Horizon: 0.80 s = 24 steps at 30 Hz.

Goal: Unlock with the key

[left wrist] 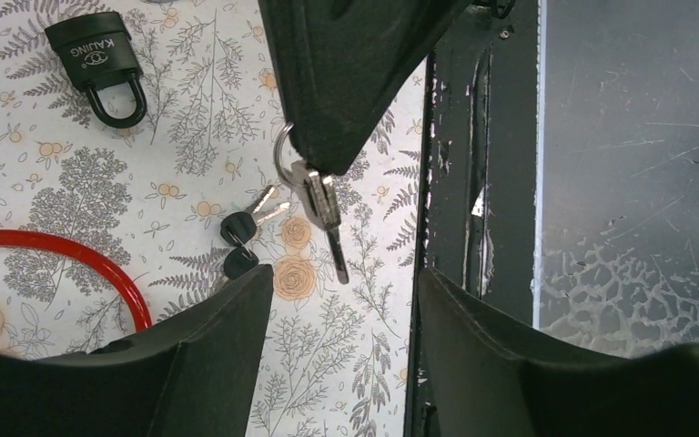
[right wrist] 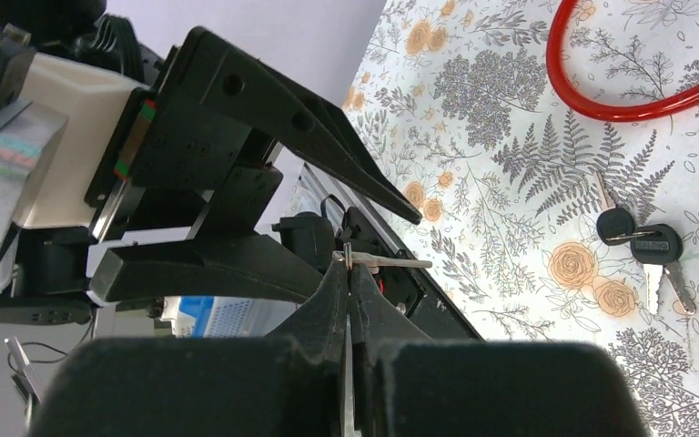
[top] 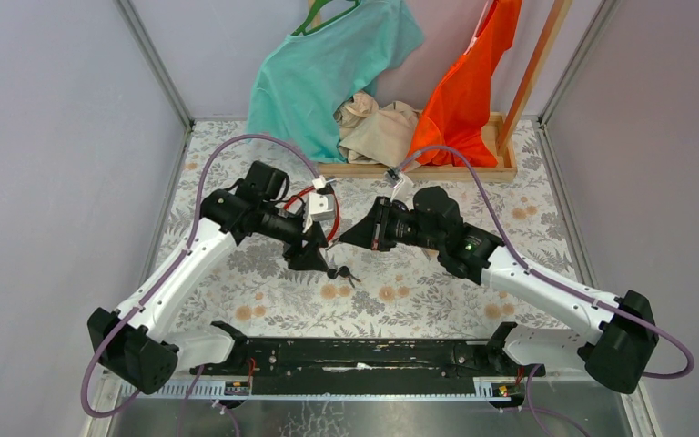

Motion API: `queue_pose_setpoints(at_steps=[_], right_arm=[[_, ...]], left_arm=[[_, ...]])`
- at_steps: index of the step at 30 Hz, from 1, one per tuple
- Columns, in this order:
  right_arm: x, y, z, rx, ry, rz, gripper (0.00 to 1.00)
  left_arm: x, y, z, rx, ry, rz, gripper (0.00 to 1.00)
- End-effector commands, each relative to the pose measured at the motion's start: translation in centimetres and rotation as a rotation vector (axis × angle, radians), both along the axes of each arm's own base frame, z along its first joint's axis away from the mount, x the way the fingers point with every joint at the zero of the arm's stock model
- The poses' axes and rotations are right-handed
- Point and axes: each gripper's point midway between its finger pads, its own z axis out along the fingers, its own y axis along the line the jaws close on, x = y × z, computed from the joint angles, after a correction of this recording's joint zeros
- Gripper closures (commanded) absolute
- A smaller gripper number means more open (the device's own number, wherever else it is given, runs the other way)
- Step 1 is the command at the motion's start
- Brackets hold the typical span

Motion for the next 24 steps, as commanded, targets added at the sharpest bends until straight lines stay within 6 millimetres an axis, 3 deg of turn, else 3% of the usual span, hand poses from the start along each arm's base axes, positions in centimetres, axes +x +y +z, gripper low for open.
queue_pose_setpoints(at_steps=[1,6,9,11,14,16,19,24], right_arm=[[0.7,0.6,2.2,0.055,0.02,-0.043,1.0],[0.7,0.9,1.9,0.058,0.045,-0.041,1.0],[0.7,0.9,1.8,0.057,0.045,-0.043,1.0],[0.7,0.9,1.8,0.059,0.046,-0.044,1.0],[0.6,1.0,1.9,0.069,0.05,-0.038,1.0],[0.5,1.1,1.7,0.064,0.054,-0.032,1.0],[0.3,1.1,1.5,0.063,0.06,-0.024,1.0],[0.1,1.0,1.3,0.059,0.056,-0.02,1.0]], left_arm=[[1.0,-0.9,1.3,-0.015,-0.059,0.017,0.35],[1.0,-1.3,1.2,-0.006,-0.069,0.015,0.4],[1.3,-1.3,0.8,0.008,-0.08,0.017,0.5],[1.5,-1.2,0.6,0.017,-0.093,0.021,0.59],[2.1,-1.1,0.2,0.034,-0.113,0.043,0.83],[2.6,-1.0,0.2,0.04,-0.124,0.067,0.94],[2.9,-1.0,0.4,0.042,-0.137,0.079,1.0],[1.8,-1.0,0.6,0.035,-0.094,0.051,1.0]])
